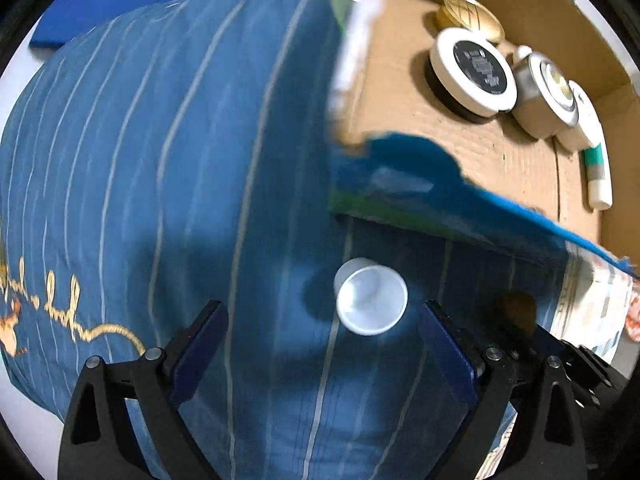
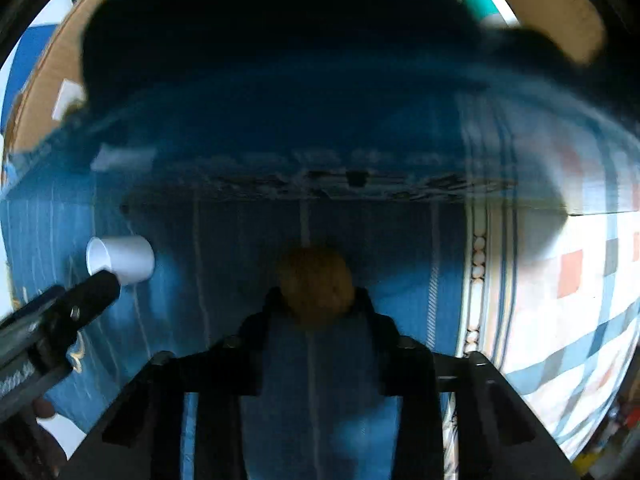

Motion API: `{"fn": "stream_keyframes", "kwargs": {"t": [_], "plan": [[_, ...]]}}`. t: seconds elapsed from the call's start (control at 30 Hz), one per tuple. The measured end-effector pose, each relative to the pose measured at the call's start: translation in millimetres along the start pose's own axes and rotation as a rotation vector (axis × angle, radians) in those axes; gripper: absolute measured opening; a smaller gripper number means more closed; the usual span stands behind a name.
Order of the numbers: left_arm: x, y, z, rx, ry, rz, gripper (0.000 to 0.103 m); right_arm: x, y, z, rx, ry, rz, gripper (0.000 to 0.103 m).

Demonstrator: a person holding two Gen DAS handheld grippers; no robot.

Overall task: Organize rigid objects
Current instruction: 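Grasp the white cup with the left tool while the right tool grasps the walnut, then carry the white cup and walnut over the box with both tools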

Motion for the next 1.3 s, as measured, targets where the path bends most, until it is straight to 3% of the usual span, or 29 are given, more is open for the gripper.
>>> {"fn": "stream_keyframes", "kwargs": {"t": [0.1,0.17,0.23,0.27,0.53,0.8,1.03,1.2,1.3], "plan": [[10.9,-5.0,10.3,-0.011,-0.016,0.033,0.093,5.1,3.7,-1.3,-0.011,0.014,0.0,0.036],[16.7,-9.1,17.3,-0.009,-0.025,0.048,0.052,9.9,6.6,-1.3,-0.014,0.023,0.007,0.036],[20.8,-10.2,23.3,-0.009,-0.041,0.058,0.034,14.5,9.4,-0.9,-0.016,0.032,0.012,0.036],[22.2,-10.6,28.5,-0.027,-0.042,0.061,0.03,16.6,11.1,-1.6,-0.017,0.036,0.014,0.036],[27.1,11.5,21.2,0.005,-0.061,0.074,0.029,22.9,28.0,-4.5,-0.027,0.04,0.014,0.036],[16.3,36.8,-1.3,0.043,-0.016,0.035,0.029,41.7,55.3,-22.0,-0.012,0.021,0.008,0.036],[26.6,67.9,-48.1,0.11,0.027,0.056,0.029,53.1,82.2,-59.0,0.043,-0.008,-0.01,0.036],[40.7,88.1,-91.2,0.164,0.072,0.104,0.029,56.8,82.9,-98.1,0.11,-0.028,-0.027,0.036],[52.1,86.4,-115.2,0.191,0.094,0.134,0.029,53.3,89.4,-121.6,0.146,-0.032,-0.034,0.036]]}}
Point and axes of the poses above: each gripper's, at about its wrist camera, not at the fingertips, and z roughly the way its jaws point, x to its right, y to its underside, the point moved 1 cm from there along z, roughly the way its jaws point, and after that the axes turned 2 degrees about y, right-handed, at the moved point
